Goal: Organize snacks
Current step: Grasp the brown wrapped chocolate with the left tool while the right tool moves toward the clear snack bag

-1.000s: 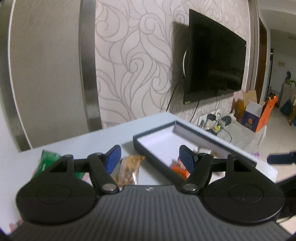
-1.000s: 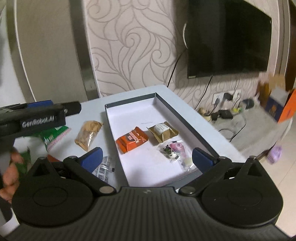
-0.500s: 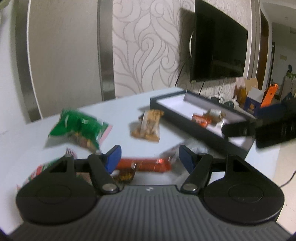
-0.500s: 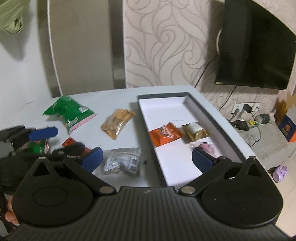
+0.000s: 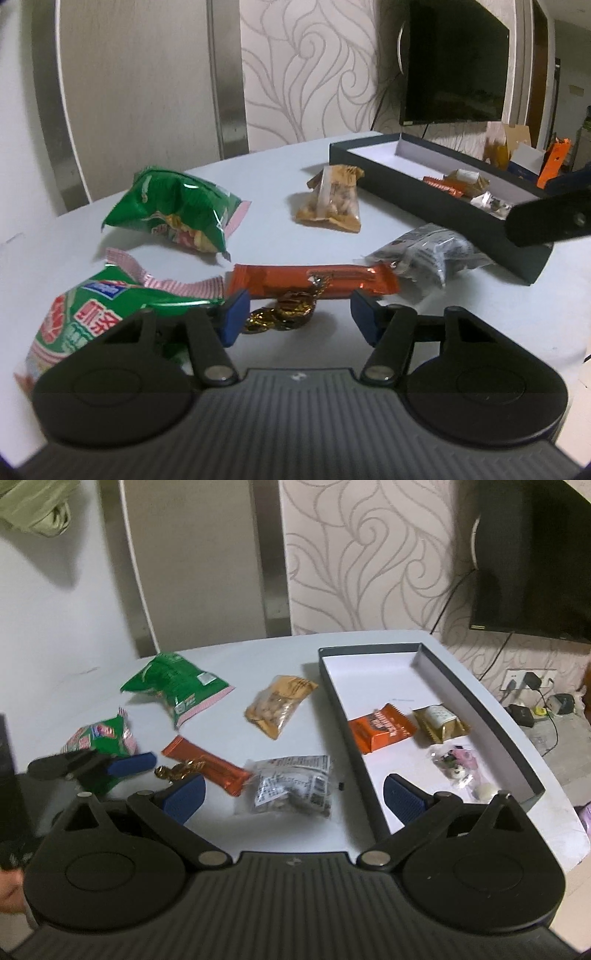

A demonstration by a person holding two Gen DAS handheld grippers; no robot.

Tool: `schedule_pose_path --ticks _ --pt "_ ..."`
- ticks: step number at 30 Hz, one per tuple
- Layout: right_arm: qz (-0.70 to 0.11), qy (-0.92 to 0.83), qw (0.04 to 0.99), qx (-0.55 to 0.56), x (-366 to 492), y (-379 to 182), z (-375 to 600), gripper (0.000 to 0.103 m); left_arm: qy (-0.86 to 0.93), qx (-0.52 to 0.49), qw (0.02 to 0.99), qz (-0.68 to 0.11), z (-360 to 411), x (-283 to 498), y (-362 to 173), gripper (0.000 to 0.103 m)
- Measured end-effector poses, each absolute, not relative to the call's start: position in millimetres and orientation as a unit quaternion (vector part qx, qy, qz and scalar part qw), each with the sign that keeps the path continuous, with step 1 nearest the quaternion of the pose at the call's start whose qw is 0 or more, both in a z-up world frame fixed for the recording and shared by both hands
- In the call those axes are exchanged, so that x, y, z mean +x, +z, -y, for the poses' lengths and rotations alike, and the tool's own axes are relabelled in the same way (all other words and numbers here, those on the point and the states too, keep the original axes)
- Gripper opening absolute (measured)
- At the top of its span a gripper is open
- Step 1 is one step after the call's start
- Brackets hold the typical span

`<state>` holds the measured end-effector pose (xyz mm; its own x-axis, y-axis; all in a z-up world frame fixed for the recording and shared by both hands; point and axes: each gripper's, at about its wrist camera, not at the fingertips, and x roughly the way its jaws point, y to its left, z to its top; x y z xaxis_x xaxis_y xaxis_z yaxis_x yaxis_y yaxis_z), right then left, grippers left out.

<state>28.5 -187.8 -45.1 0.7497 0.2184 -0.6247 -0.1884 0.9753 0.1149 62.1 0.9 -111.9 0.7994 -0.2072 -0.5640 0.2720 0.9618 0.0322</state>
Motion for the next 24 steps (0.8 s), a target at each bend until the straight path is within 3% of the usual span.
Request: schedule_pose_path --ticks 3,6,8,10,24 --pt "-0.337 0.106 0.935 0.004 28 -47 182 0.103 -0.132 0.047 0.942 -0.305 -4 69 -115 0.061" --pt "-0.338 0.102 0.936 0.003 30 -47 182 0.103 -0.132 0.048 0.939 -0.314 -4 72 -116 0.046" --pt "-0.339 0.1 0.936 0.006 31 -48 184 0.103 -0.133 0.053 0.939 -0.313 -2 71 -116 0.043" --pt "-0.339 0.101 0.935 0.006 31 -48 184 0.103 -0.137 0.056 0.939 -0.311 -1 69 -116 0.027" --pt "-0.358 0.149 0.922 0.017 47 -66 175 0.103 -0.111 0.046 0.944 -0.307 -4 68 -116 0.027"
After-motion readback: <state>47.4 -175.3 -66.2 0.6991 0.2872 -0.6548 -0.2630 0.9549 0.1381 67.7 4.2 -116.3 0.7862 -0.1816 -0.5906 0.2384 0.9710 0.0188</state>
